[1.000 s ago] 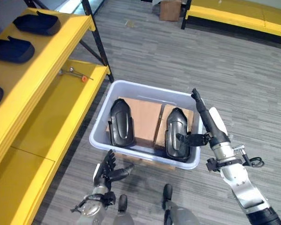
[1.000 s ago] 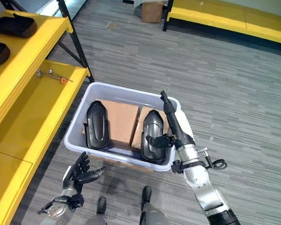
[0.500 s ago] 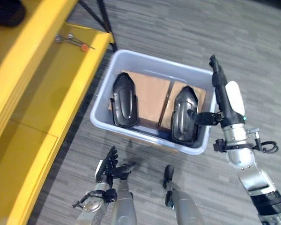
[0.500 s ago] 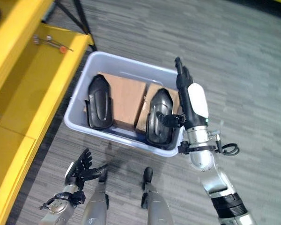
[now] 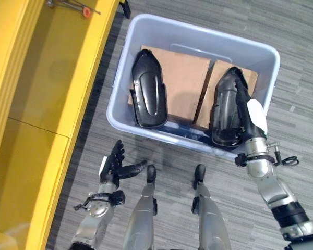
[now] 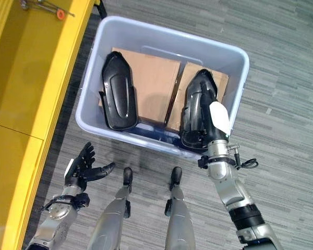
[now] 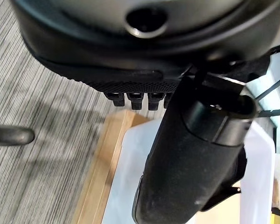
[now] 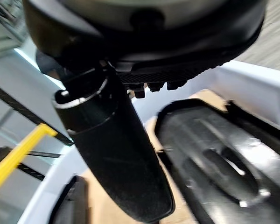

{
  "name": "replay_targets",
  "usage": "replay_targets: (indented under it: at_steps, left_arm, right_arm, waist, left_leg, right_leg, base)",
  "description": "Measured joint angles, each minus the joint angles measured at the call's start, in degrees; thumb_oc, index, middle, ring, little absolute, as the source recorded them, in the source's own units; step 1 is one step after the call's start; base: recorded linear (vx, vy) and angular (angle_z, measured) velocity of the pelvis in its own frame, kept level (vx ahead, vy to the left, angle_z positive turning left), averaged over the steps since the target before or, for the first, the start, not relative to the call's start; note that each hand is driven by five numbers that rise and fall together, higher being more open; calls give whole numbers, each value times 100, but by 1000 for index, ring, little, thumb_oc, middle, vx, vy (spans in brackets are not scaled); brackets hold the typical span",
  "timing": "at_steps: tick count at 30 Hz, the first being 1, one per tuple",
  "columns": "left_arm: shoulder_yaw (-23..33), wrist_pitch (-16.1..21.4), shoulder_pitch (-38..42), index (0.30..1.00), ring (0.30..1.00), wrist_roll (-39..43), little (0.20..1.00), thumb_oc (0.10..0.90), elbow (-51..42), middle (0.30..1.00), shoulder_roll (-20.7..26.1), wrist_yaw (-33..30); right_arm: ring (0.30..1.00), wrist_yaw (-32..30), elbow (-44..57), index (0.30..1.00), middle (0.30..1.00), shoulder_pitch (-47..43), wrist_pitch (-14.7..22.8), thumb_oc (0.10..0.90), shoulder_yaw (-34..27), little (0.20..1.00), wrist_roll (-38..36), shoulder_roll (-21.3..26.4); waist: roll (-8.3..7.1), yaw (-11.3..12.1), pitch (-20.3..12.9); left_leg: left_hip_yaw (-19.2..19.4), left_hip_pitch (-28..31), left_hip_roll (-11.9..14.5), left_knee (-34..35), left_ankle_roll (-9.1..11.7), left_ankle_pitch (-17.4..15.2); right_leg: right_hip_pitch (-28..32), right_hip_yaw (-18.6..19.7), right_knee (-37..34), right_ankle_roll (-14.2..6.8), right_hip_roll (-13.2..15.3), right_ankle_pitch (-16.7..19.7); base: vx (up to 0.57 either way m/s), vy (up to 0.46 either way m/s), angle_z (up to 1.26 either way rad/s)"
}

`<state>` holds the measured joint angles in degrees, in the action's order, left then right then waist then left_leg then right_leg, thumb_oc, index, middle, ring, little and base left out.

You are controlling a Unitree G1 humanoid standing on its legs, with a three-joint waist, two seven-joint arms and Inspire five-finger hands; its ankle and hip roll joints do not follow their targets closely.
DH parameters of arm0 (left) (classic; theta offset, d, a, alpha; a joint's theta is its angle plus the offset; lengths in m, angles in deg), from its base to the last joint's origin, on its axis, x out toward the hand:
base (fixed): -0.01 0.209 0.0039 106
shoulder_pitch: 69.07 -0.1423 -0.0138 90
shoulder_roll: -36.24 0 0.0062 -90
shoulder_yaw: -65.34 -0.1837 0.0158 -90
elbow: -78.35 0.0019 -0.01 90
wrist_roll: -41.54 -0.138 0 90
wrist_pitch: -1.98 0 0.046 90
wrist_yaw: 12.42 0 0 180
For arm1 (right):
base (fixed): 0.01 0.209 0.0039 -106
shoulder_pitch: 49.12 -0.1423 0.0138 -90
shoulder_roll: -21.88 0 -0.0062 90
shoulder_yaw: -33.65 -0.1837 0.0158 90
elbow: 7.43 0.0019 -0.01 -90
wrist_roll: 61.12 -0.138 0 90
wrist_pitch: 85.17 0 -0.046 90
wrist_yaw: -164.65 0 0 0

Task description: Move parts from the plastic box to the shelf.

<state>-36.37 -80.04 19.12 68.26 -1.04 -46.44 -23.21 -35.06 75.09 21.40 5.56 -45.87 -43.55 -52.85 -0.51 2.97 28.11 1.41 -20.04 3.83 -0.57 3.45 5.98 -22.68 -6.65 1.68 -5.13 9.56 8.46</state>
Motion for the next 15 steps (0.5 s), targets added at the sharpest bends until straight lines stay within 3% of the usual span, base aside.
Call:
replay_targets:
  at_steps: [9, 15]
  left_arm:
    - [-107, 1, 121, 1000, 1000, 5, 1000, 900, 0, 1000, -65, -15]
    - [-160, 4, 128, 1000, 1000, 9, 1000, 900, 0, 1000, -125, -16]
  right_arm:
    - [1000, -19, -229, 1000, 1000, -414, -5, 900, 348, 1000, -225, -202]
    - [1000, -16, -875, 1000, 1000, -742, 24, 900, 384, 1000, -900, -409]
  waist:
    - [117, -94, 65]
    - [192, -97, 104]
  left_leg:
    - [8, -91, 16, -3, 5, 2]
    - [2, -181, 14, -7, 10, 7]
  right_leg:
    - [-81, -7, -61, 7, -22, 37]
    - [-166, -14, -60, 7, -19, 38]
  base:
    - [0, 1, -1]
    - [0, 0, 0]
